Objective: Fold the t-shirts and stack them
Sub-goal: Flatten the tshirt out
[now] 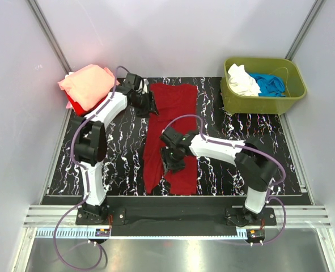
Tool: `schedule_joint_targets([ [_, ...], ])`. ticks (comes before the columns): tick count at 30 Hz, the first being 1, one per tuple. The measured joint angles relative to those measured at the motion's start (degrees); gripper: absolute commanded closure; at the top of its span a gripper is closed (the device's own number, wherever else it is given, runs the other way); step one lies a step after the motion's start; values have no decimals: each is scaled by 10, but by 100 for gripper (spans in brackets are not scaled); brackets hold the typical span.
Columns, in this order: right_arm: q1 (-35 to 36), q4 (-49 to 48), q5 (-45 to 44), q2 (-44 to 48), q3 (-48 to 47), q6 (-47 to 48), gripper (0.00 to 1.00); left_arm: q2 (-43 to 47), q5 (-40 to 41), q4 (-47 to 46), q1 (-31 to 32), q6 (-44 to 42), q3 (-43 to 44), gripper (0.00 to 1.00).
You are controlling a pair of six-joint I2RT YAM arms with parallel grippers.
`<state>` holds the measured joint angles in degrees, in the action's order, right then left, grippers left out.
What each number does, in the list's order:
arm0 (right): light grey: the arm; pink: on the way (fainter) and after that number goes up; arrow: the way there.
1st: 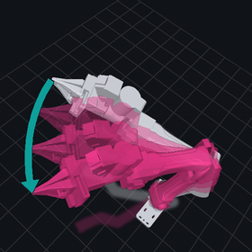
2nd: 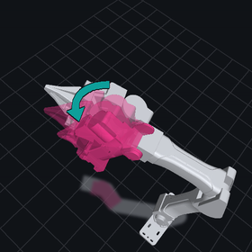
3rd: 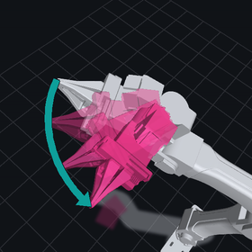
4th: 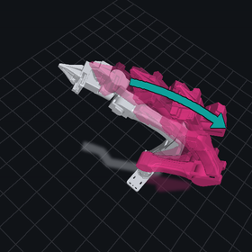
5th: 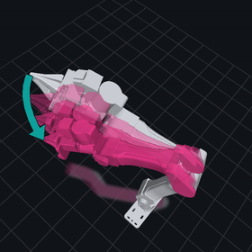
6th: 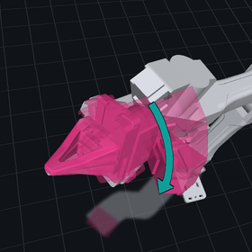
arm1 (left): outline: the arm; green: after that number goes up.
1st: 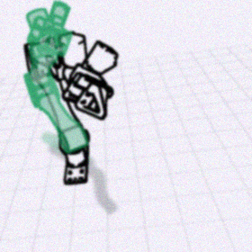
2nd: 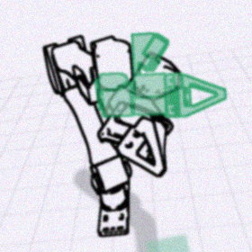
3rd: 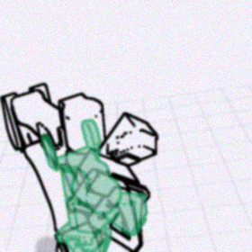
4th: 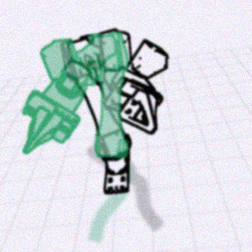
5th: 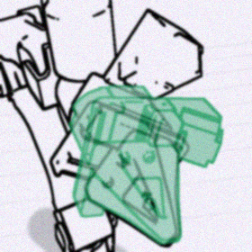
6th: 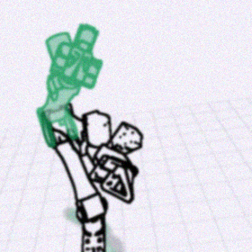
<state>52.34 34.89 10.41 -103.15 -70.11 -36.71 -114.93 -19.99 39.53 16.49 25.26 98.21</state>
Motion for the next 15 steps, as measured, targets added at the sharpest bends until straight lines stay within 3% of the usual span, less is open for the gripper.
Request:
schedule_joint_targets([
  [15,57,72,-84,-120,-122,29,51,-43,-30,-14,1,-9,-20,45],
])
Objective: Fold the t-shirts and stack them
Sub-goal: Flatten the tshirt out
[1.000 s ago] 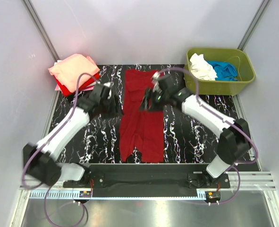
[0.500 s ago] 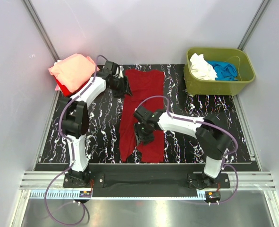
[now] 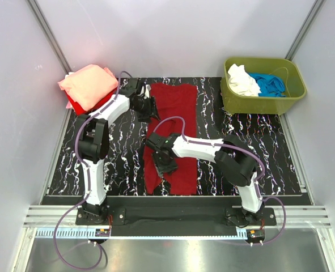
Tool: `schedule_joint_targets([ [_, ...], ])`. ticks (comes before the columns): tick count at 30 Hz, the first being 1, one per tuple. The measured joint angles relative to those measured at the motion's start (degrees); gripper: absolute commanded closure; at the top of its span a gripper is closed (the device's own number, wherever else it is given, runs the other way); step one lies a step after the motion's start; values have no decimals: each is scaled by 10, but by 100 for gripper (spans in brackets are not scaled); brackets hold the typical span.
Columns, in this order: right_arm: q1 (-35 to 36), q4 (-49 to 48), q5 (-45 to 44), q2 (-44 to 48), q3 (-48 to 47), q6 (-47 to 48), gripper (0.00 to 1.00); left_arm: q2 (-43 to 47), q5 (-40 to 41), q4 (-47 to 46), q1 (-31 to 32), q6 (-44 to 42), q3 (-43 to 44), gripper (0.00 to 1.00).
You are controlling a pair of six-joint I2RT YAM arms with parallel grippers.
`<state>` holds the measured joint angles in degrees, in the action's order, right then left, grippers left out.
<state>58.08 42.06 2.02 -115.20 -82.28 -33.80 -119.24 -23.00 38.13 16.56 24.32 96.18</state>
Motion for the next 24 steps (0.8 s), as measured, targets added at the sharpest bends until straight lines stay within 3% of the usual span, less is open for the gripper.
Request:
schedule_joint_targets([
  [7,1,7,-10,-6,0,2,67,-54,-7,1,0,-8,44,46],
  [10,3,4,-8,-6,3,3,67,-83,-8,5,0,-9,69,46],
  [15,15,-26,7,11,29,1,50,-136,-8,24,0,-16,123,46],
  [24,30,-24,-11,75,87,-13,55,-191,-10,64,0,-30,212,46],
])
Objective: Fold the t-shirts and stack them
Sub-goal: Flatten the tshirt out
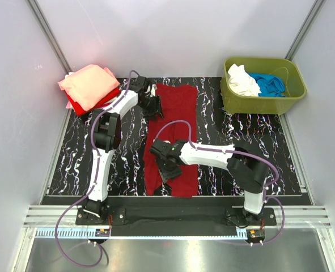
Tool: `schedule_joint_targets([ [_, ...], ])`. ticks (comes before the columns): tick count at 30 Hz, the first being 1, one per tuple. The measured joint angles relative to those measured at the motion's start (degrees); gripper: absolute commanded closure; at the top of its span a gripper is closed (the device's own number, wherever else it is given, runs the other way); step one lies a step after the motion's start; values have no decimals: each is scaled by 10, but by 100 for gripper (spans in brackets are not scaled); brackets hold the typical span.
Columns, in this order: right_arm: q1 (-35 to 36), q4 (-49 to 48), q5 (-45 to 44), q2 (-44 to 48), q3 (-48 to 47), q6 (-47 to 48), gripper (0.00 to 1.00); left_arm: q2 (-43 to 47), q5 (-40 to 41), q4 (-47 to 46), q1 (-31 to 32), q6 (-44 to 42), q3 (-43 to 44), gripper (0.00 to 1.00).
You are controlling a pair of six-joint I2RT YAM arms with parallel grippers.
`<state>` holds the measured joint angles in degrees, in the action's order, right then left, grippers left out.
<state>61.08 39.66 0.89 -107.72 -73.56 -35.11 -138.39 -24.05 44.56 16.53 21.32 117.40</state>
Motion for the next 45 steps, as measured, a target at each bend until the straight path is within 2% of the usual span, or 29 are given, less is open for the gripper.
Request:
schedule_joint_targets([
  [6,0,21,-38,13,-19,-2,55,-1,0,4,0,-5,3,47],
  [9,0,27,-52,6,-35,0,59,-1,0,4,0,-6,3,47],
  [15,-1,21,-64,-59,-67,7,63,-1,0,4,0,-6,3,47],
  [18,-2,19,-63,-69,-76,8,69,-1,0,4,0,-6,3,47],
  [20,-2,20,-63,-72,-76,10,78,-1,0,4,0,-6,3,47],
  [21,-2,22,-62,-72,-76,11,88,-1,0,4,0,-6,3,47],
  [22,-3,23,-59,-72,-76,12,91,-1,0,5,0,-6,4,47],
  [24,-3,22,-56,-72,-76,10,97,-4,0,10,0,-6,10,47],
  [28,5,-1,-31,-56,-49,8,100,-20,0,29,0,-6,38,47],
  [31,32,-19,-7,-29,-9,4,100,-37,-1,47,0,-6,68,47],
  [37,130,-18,43,25,62,-9,100,-63,-17,80,-2,-5,112,46],
  [39,134,-16,60,47,76,-13,89,-63,-24,93,-2,-5,112,47],
  [40,133,-12,65,57,78,-15,75,-63,-27,97,-2,-4,112,47],
  [41,132,-8,71,67,77,-19,51,-63,-28,99,-2,-3,112,47],
  [42,131,-1,82,77,75,-24,41,-63,-30,99,-3,-3,112,47],
  [45,138,51,92,89,39,-15,25,-62,-29,86,-5,-3,111,44],
])
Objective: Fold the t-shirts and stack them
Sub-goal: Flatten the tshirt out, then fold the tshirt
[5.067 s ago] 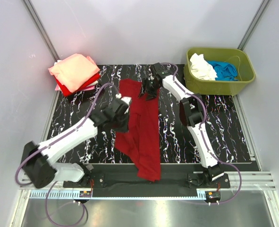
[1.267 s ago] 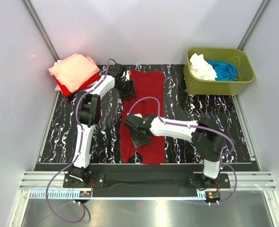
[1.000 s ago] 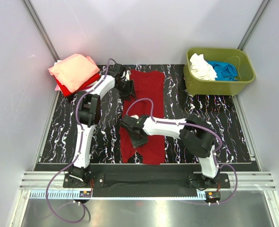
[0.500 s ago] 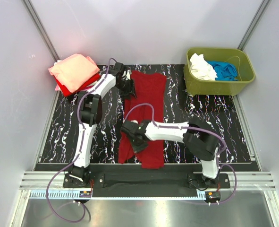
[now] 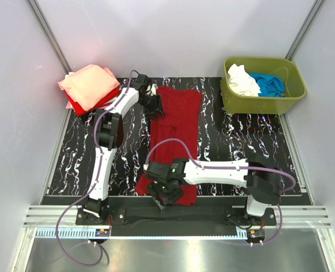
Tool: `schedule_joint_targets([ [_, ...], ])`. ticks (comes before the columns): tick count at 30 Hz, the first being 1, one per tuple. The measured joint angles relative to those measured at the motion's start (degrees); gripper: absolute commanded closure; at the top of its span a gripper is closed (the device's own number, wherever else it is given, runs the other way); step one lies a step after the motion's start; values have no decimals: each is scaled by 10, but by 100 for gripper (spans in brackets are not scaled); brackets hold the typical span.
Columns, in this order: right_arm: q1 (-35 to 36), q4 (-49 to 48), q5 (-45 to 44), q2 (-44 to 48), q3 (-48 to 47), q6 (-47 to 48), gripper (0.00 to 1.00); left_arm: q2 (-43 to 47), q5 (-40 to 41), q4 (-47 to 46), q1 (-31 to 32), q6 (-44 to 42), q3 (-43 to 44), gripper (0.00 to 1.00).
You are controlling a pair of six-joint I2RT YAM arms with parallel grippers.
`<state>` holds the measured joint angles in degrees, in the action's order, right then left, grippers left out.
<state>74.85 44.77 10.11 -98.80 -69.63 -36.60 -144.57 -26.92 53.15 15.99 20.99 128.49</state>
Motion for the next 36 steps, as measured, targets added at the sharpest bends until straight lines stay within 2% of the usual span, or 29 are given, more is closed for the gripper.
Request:
schedule_joint_targets([
  [5,-13,55,-14,1,-115,17,24,32,9,-13,-5,0,-34,33],
  [10,-82,55,-22,22,-141,19,31,116,25,3,-13,-5,-73,27],
  [13,-111,57,-32,19,-149,18,40,206,35,5,-24,-11,-117,27],
  [16,-110,57,-30,-12,-178,15,44,318,47,-4,-50,-15,-185,25],
  [22,-98,44,-19,-122,-232,7,44,579,90,-19,-142,-24,-401,22],
  [28,-65,75,-23,-254,-339,15,44,759,128,-3,-163,-47,-569,18],
  [31,-50,96,-29,-298,-372,22,44,832,153,11,-180,-52,-632,13],
  [36,-38,123,-41,-342,-405,27,45,936,196,16,-189,-47,-689,13],
])
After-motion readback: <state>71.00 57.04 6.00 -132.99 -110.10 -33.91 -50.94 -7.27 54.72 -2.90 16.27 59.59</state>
